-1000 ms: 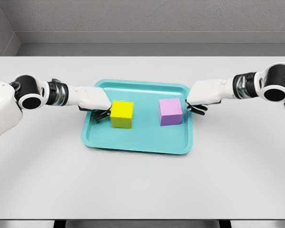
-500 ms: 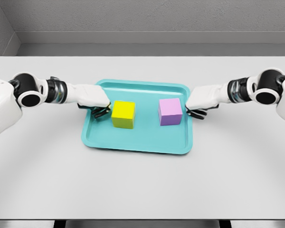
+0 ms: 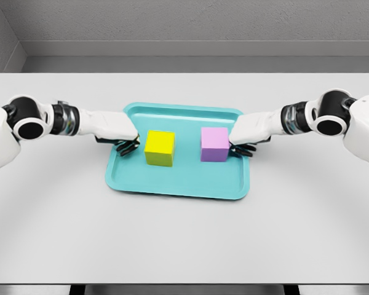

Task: Push two cubes

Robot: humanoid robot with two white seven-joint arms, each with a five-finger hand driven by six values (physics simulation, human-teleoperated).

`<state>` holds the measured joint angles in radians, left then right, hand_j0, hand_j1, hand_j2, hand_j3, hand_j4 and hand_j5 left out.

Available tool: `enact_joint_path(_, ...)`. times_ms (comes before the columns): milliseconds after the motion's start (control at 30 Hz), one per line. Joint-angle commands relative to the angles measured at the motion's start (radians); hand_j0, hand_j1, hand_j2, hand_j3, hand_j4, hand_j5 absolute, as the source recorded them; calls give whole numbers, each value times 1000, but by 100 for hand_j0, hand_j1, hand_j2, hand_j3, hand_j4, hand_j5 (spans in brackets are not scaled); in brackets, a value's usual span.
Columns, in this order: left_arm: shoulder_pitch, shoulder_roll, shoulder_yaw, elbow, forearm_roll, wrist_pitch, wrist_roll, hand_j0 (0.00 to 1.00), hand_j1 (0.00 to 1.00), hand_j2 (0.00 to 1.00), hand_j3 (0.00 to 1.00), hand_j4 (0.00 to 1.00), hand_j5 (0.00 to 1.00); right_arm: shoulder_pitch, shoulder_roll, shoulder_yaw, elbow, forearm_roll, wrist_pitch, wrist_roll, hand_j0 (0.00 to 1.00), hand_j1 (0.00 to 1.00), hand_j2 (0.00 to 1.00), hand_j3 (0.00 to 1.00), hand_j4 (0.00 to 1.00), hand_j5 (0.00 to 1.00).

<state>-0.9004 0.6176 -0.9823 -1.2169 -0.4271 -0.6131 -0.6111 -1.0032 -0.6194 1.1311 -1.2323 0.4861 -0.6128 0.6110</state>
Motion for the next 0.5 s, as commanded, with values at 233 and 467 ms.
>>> enact_joint_path(233,2,-13,-12,-4,4,2,0,7,7,7,7,7,7,0,9,-1,-18,0,2,0,0,0,0,0,0,0)
enact_joint_path(467,3,-24,-12,5,5,2,0,6,6,6,6,6,6,-5,14,-1,-32,0,2,0,0,0,0,0,0,0)
